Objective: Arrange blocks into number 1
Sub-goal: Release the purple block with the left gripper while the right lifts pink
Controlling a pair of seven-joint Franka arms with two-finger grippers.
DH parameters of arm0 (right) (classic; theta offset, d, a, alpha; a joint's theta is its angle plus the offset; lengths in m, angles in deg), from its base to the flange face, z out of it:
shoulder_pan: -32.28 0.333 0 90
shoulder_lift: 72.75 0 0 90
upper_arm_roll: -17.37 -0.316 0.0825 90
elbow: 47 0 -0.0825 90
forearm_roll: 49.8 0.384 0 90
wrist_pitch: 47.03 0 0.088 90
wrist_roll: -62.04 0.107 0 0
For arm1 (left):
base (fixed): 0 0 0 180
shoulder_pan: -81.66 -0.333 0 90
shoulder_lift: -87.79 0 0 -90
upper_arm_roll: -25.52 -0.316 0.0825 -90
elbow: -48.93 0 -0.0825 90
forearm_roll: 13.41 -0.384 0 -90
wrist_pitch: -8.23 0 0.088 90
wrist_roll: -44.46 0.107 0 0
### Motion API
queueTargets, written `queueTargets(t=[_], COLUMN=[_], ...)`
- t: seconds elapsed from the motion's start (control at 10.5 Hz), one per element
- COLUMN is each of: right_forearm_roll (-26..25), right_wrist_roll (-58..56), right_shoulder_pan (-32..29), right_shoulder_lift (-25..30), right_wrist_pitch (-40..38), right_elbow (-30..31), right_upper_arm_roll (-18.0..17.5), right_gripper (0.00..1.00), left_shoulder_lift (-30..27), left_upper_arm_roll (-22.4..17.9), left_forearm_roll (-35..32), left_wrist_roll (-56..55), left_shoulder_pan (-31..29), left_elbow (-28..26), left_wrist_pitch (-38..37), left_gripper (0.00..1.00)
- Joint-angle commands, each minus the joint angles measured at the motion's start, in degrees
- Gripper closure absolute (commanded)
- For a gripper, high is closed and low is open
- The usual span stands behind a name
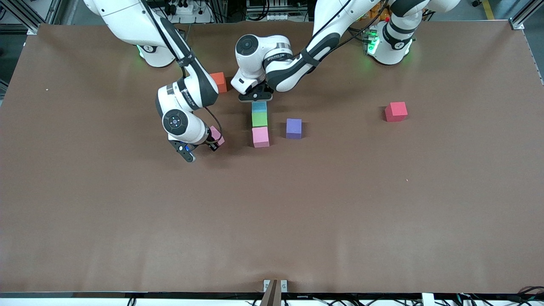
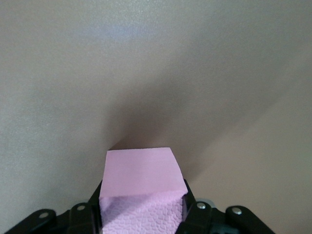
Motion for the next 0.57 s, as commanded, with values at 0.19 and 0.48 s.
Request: queueTargets(t=[0.19,0.48], right_forearm_roll=[-0.15,-8.11], right_wrist_roll=[-1.59,-10.28], right_shoulder_pan=[-0.01,-0.88], right_shoulder_lift=[1.72,3.30], right_wrist_pitch=[-0.06,0.20], right_elbow=[-3.05,-4.80], right_upper_arm_roll=[0.05,0.05], right_gripper=[0.52,0.52], left_shoulder_lift=[1.20,0.42], left_upper_arm_roll=[-1.29,-1.29], left_forearm_roll=[-1.67,-1.58], left_wrist_roll=[0.26,-2.01], left_shoulder_pan=[0.66,1.18], left_elbow=[1.49,1.49], left_wrist_pitch=[-0.26,-0.78], left_gripper=[0.00,0.00])
